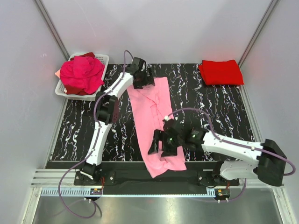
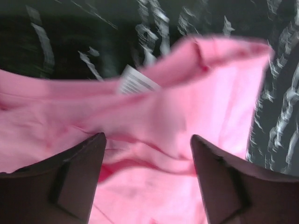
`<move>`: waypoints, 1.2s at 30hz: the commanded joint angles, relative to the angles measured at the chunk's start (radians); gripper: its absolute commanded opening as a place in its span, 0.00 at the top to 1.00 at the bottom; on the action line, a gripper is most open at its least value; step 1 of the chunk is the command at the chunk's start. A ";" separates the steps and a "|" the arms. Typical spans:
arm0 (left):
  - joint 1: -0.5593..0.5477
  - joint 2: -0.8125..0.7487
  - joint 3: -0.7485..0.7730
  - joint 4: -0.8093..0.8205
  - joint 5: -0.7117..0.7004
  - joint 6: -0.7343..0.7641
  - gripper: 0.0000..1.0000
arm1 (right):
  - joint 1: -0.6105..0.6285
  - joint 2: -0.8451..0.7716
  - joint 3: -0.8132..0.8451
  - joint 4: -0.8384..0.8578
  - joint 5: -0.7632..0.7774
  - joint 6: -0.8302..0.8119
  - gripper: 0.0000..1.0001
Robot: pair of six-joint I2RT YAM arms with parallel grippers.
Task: Fold and stack the t-shirts
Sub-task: Fold the tshirt
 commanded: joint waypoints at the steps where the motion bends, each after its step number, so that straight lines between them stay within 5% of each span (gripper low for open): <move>1: -0.022 -0.267 -0.133 0.144 0.146 0.058 0.02 | -0.003 -0.081 0.123 -0.214 0.233 0.006 0.14; 7: -0.019 -0.507 -0.190 0.004 0.037 0.115 0.01 | -0.110 0.013 0.341 -0.354 0.381 -0.180 0.04; 11: -0.016 -0.698 -0.484 -0.049 -0.066 0.092 0.01 | -0.297 0.122 0.450 -0.313 0.324 -0.356 0.09; 15: -0.019 -0.983 -0.854 0.034 -0.060 0.063 0.02 | -0.393 0.372 0.641 -0.319 0.316 -0.499 0.25; 19: -0.042 -1.185 -1.154 0.052 -0.086 0.046 0.02 | -0.396 0.651 0.991 -0.411 0.365 -0.627 0.30; 28: -0.061 -1.574 -1.411 -0.069 -0.120 0.055 0.02 | -0.422 1.180 1.542 -0.528 0.368 -0.651 0.36; 36: -0.062 -1.829 -1.549 -0.130 -0.179 0.071 0.02 | -0.457 1.023 1.323 -0.243 0.243 -0.645 0.38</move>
